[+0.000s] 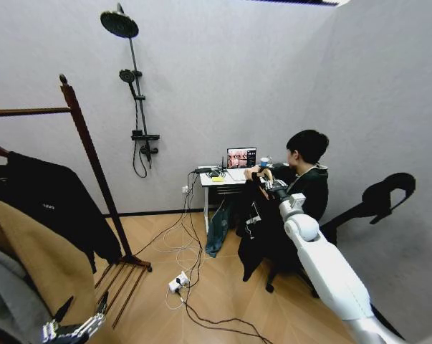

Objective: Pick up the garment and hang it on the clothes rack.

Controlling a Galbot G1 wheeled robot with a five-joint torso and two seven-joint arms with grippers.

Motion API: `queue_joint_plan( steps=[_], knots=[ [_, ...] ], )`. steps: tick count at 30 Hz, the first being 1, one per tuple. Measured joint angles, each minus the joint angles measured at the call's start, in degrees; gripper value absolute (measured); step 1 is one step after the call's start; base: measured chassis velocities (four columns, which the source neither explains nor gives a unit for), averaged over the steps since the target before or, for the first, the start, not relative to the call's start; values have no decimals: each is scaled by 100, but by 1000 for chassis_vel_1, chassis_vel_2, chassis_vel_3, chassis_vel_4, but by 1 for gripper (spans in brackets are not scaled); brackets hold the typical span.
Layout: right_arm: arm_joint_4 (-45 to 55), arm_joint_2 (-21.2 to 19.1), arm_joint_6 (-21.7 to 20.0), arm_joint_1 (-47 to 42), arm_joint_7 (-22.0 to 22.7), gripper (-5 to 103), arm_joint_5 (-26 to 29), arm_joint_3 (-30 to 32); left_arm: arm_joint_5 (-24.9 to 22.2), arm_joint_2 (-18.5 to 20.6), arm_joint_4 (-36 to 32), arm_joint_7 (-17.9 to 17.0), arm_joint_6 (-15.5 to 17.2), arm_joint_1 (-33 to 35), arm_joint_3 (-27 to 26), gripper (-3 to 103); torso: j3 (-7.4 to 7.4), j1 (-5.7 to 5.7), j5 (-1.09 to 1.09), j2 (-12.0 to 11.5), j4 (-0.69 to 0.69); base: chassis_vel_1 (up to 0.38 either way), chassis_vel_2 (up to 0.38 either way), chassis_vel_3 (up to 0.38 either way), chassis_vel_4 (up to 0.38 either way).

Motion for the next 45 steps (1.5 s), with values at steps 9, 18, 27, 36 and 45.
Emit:
queue_joint_plan(
  steps=[9,18,27,36,45],
  knots=[
    [422,-26,-16,-254,15,10,729,97,0,0,0,0,0,0,0,100,0,0,1,0,0,0,0,0,0],
    [1665,-212,-148,-1022,-210,10,2004,308,0,0,0,0,0,0,0,100,0,0,-1,0,2,0,0,0,0],
    [2683,-461,-300,-1861,-172,10,2578,547,0,0,0,0,0,0,0,100,-1,0,0,0,1,0,0,0,0],
    [3081,-583,-311,-2389,56,10,2615,640,0,0,0,0,0,0,0,100,0,-1,0,0,0,0,0,0,0],
    [2892,-503,-328,-2486,259,10,2163,458,0,0,0,0,0,0,0,100,0,-1,0,0,0,0,0,0,0]
  ],
)
